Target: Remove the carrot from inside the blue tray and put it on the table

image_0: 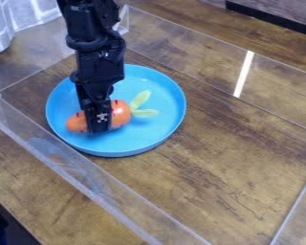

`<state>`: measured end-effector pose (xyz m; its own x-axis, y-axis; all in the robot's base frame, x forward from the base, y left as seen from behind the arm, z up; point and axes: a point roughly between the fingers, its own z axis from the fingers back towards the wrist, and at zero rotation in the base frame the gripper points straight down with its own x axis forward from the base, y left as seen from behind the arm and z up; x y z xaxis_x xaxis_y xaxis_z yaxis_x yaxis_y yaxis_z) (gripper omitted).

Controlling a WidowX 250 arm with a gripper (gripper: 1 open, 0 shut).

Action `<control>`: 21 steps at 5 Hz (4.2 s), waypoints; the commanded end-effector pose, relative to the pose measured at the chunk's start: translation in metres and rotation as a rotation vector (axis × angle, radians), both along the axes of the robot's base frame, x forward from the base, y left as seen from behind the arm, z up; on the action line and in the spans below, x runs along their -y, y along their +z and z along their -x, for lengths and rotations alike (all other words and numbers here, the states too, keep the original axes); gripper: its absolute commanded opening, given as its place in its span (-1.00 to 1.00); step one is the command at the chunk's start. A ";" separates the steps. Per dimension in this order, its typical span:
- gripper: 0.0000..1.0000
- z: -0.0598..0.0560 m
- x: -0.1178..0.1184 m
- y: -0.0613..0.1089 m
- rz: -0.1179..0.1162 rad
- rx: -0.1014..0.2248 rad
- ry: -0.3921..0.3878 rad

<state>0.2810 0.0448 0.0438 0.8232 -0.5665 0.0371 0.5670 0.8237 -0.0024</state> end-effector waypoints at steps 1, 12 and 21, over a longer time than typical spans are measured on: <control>-1.00 -0.015 0.001 0.020 -0.019 0.084 -0.015; -1.00 -0.023 0.014 0.029 -0.072 0.122 -0.074; -1.00 -0.023 0.035 0.046 -0.135 0.160 -0.153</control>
<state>0.2957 0.0123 0.0678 0.7297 -0.6834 0.0206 0.6739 0.7240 0.1474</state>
